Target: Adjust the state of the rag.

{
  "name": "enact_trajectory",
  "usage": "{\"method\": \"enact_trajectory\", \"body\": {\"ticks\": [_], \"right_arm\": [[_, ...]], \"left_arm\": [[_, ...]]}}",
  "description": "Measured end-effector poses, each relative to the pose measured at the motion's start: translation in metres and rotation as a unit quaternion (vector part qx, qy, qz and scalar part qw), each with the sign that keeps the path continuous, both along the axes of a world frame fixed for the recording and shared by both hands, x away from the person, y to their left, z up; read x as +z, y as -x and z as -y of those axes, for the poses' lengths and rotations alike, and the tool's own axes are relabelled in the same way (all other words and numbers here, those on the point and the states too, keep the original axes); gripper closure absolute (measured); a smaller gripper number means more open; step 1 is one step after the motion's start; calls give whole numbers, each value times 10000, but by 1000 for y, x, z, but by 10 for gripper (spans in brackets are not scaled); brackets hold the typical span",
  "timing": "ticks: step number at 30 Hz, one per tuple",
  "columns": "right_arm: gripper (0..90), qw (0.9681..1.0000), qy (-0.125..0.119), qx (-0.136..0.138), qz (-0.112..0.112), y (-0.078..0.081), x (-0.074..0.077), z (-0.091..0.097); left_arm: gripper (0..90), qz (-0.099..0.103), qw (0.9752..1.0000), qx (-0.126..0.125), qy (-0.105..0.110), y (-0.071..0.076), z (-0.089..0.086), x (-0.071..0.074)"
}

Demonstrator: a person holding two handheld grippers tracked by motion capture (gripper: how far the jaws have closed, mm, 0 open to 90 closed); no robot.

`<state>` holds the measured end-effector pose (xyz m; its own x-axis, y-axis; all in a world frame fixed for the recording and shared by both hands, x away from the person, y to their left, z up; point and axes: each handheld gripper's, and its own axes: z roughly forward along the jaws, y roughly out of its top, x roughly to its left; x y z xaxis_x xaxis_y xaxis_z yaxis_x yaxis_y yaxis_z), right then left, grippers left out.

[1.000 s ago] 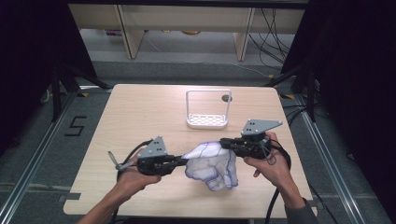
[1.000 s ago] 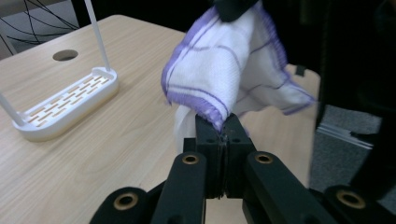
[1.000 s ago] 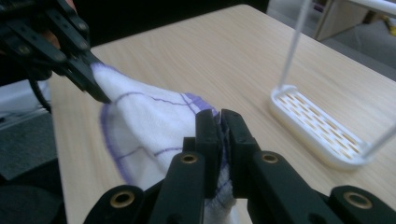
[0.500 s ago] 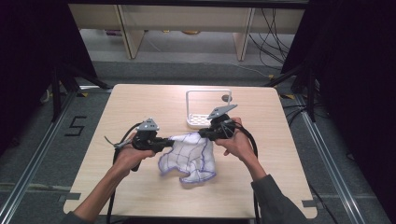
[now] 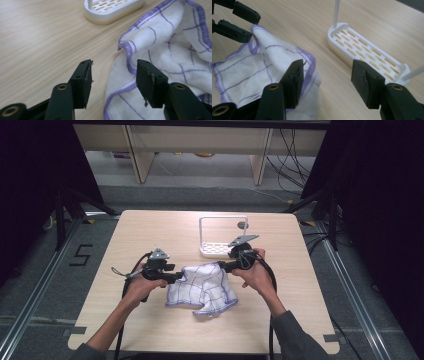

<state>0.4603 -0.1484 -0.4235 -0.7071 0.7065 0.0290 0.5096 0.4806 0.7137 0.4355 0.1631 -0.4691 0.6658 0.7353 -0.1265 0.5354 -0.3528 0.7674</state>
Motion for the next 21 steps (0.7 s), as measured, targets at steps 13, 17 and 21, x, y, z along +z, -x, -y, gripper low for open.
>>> {"method": "enact_trajectory", "body": {"ticks": [13, 17, 21], "right_arm": [[412, 9995, 34, 276, -156, 78, -15, 23], [389, 9986, 42, 343, -391, 93, -34, 17], [359, 9984, 175, 411, -346, 94, -43, 11]], "left_arm": [[440, -95, 9989, -454, -19, 74, -13, -16], [427, -110, 9975, -649, -254, 78, -1, -28], [399, -53, 9963, -660, -543, 72, 8, -36]]}}
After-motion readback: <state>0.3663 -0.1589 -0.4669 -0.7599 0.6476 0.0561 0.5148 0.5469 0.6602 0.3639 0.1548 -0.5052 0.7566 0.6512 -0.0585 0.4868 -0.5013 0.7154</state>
